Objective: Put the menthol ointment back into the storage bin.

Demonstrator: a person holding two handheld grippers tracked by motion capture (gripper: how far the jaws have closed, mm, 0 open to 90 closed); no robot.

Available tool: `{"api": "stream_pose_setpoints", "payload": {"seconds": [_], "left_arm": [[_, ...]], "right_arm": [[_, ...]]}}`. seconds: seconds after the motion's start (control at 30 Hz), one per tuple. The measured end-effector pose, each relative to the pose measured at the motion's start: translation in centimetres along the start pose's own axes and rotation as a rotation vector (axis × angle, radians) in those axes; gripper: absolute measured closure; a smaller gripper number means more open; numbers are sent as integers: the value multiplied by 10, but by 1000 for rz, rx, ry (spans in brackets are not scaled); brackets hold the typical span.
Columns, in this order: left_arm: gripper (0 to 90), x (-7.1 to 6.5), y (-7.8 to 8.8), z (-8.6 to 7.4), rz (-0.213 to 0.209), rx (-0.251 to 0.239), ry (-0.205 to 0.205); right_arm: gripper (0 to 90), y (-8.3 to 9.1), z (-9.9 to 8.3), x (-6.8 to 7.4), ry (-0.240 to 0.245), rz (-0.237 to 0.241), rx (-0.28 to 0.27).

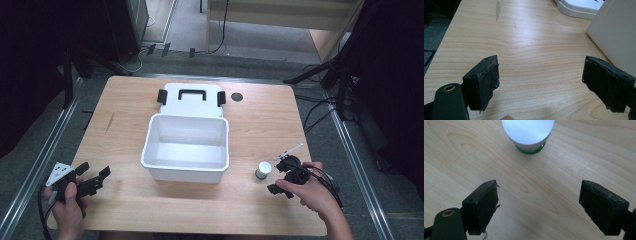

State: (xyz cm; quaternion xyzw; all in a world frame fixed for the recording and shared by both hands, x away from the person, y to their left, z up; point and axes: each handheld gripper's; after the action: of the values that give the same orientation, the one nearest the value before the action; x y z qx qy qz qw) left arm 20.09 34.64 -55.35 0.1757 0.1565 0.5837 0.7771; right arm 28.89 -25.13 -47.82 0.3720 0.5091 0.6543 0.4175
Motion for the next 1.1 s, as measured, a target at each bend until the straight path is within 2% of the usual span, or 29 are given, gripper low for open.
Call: {"api": "stream_pose_setpoints", "payload": {"seconds": [0.07,0.2,0.33,0.43,0.57,0.63,0.67,0.77,0.93,1.07,1.1], "left_arm": [[147,0,0,0,1,2,-2],[147,0,-1,0,-1,6,1],[146,0,-1,0,-3,8,0],[147,0,-1,0,-3,8,0],[147,0,-1,0,-6,10,1],[147,0,-1,0,-7,11,2],[147,0,-1,0,-7,10,2],[147,0,-1,0,-7,11,2],[147,0,-1,0,-8,11,1],[147,0,-1,1,-8,11,1],[147,0,-1,0,-8,11,2]], "right_arm": [[162,1,6,4,16,-18,46],[164,4,17,12,24,-39,102],[172,5,28,18,20,-68,119],[174,4,35,22,9,-65,138],[194,1,42,25,2,-74,143],[215,-1,47,26,-25,-77,143],[222,-2,48,24,-13,-78,138],[240,-5,53,25,-37,-83,138],[272,-10,60,26,-40,-77,138],[341,-13,64,27,-46,-81,139],[366,-13,65,28,-61,-80,141]]}}
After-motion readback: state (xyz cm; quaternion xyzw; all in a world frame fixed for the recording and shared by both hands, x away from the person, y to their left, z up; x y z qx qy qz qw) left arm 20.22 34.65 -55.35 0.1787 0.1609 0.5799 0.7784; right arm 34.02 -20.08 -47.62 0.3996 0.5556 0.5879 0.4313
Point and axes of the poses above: each handheld gripper's, and its own axes: y roughly backward along the jaws, z roughly out of its top, x roughly to its left, and after that the axes turned 13 degrees about -y, right-handed
